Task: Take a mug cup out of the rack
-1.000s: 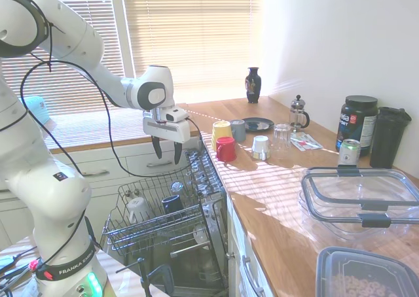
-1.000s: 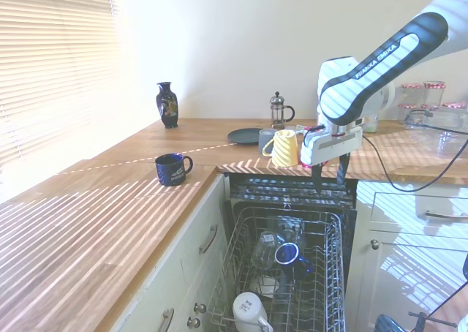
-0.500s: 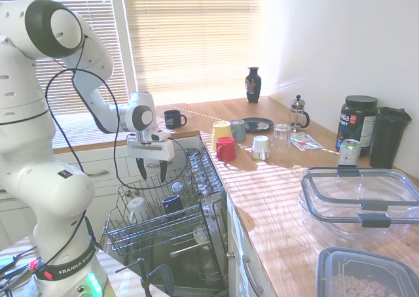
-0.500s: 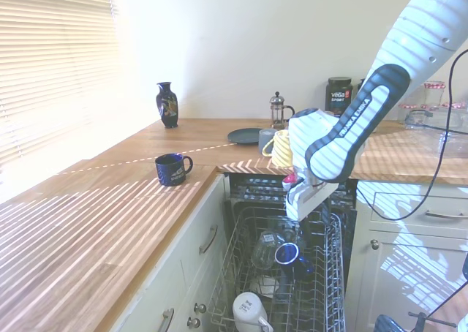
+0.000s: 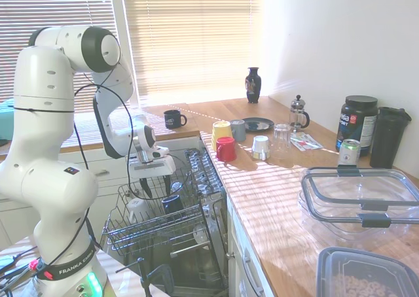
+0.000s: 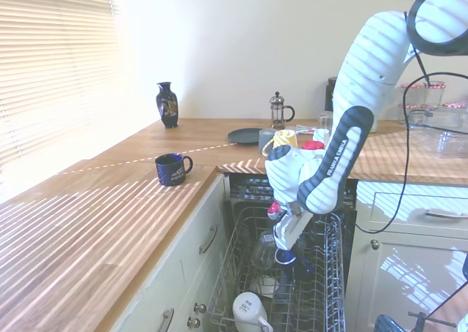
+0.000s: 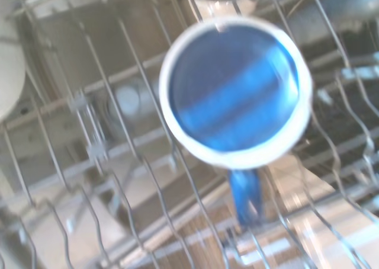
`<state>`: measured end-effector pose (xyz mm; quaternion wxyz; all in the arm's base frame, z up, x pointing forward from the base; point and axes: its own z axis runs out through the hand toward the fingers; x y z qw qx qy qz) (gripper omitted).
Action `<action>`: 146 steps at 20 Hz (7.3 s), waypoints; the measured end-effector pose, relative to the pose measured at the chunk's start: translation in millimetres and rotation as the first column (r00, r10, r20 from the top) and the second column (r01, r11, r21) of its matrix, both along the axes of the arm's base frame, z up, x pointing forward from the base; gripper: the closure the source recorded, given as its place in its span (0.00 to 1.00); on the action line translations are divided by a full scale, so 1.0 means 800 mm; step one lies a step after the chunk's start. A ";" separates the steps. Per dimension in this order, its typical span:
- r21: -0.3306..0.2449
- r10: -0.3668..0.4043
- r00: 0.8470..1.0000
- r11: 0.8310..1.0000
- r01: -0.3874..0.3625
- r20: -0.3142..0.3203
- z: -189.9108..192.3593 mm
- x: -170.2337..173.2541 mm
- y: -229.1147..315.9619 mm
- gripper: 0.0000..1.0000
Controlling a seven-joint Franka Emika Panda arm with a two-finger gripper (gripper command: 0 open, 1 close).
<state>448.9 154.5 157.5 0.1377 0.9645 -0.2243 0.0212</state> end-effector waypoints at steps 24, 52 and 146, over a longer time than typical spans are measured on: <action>-0.090 0.075 0.997 0.993 -0.076 -0.014 -0.119 0.041 -0.039 0.00; -0.068 0.058 0.996 0.996 -0.063 -0.070 -0.154 0.037 -0.020 1.00; 0.235 -0.362 0.898 0.923 0.306 0.251 0.287 0.087 -0.350 1.00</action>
